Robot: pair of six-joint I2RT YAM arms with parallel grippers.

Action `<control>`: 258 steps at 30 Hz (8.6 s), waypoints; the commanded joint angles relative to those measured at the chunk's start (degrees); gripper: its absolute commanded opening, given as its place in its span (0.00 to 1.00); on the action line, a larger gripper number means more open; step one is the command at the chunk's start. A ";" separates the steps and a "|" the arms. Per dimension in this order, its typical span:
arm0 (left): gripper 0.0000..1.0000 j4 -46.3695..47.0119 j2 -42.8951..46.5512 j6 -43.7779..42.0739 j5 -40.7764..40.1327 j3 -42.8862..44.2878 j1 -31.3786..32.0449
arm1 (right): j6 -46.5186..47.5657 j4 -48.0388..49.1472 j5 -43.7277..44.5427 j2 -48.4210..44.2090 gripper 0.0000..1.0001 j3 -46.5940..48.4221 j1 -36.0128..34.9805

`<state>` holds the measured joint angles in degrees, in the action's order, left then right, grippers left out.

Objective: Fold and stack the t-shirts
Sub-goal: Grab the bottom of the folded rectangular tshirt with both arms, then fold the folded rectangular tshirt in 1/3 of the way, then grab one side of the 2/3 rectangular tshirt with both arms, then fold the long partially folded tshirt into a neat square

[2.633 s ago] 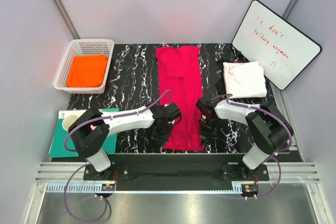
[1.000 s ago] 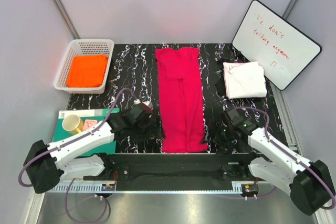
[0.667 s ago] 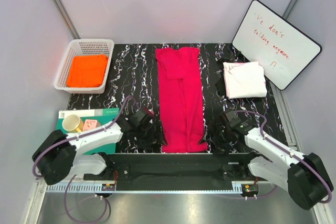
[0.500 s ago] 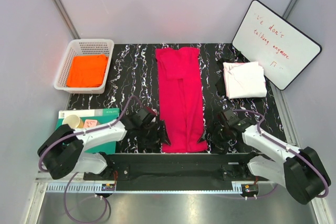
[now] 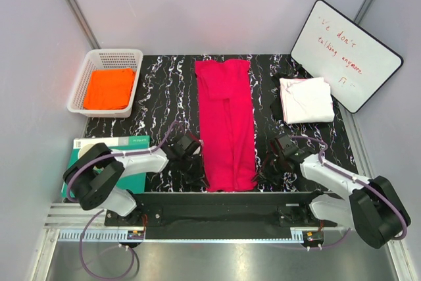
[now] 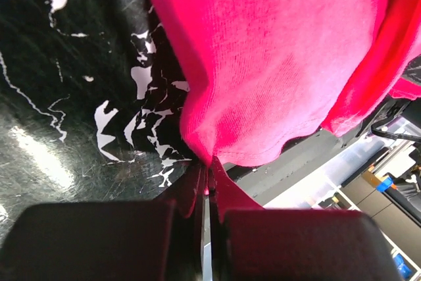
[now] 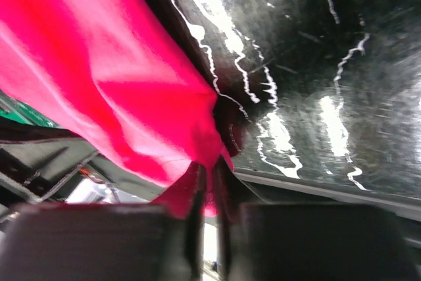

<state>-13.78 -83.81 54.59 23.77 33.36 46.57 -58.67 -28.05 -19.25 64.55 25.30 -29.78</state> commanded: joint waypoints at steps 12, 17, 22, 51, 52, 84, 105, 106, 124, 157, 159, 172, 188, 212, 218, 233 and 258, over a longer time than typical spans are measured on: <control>0.00 -19.61 10.59 -6.95 -7.68 11.35 -0.25 | 1.46 1.60 -6.16 -2.06 0.00 7.65 0.25; 0.00 -25.49 12.09 -9.41 -10.85 17.51 -1.74 | 4.00 -0.86 -3.61 -1.19 0.00 13.98 0.25; 0.00 -27.52 10.43 -11.87 -13.04 24.02 -4.46 | 10.15 -2.97 -0.53 5.31 0.00 23.73 1.04; 0.00 -31.03 -28.42 -23.83 -6.10 64.10 -23.97 | 31.60 -10.44 -2.46 50.66 0.02 71.90 15.45; 0.00 -31.22 -29.38 -23.74 -6.10 65.32 -24.76 | 31.69 -10.44 -3.16 51.98 0.03 74.00 15.80; 0.99 -28.67 -30.18 -27.78 6.73 52.86 -30.75 | 28.44 -7.63 -3.78 46.10 0.79 60.05 16.33; 0.99 -27.97 -25.70 -26.20 2.78 45.12 -30.66 | 31.78 -7.98 -3.25 62.00 0.63 76.47 17.39; 0.99 -27.97 -25.44 -26.11 2.60 45.12 -30.66 | 31.87 -7.98 -3.25 62.44 0.62 76.91 17.65; 0.99 -27.88 -24.82 -24.44 1.10 46.00 -30.75 | 35.03 -7.98 -5.63 63.60 0.00 77.54 19.14; 0.81 -10.40 -30.53 -12.32 9.63 37.30 -23.36 | 36.26 -10.00 -7.73 46.10 0.70 52.14 23.10; 0.79 -8.55 -30.97 -11.35 10.16 36.42 -22.66 | 36.17 -10.00 -8.61 46.54 0.70 50.56 23.10; 0.00 -6.70 -35.28 -7.31 11.65 37.65 -21.52 | 35.83 -9.39 -19.77 48.83 0.13 45.90 23.10; 0.00 -18.82 -14.03 -13.10 3.40 25.26 -12.56 | 38.02 -9.74 -18.46 30.48 0.00 25.77 23.01; 0.00 -37.72 -11.37 -24.88 -11.55 57.16 -14.57 | 35.39 -8.25 -14.68 27.01 0.00 53.44 23.10; 0.00 -37.55 -17.78 -29.53 -6.82 63.57 -19.23 | 36.53 -7.19 -14.68 34.65 0.01 63.46 23.01; 0.00 -30.09 -29.04 -30.07 0.21 69.21 -28.63 | 34.51 0.19 -17.84 59.54 0.08 84.55 21.17; 0.99 -28.84 -14.28 -31.73 5.23 57.52 -34.79 | 33.62 -5.16 -12.14 65.42 0.81 101.08 17.21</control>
<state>-42.89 -102.91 24.56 28.21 92.58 12.93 -26.79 -30.35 -30.06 131.33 126.74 -10.94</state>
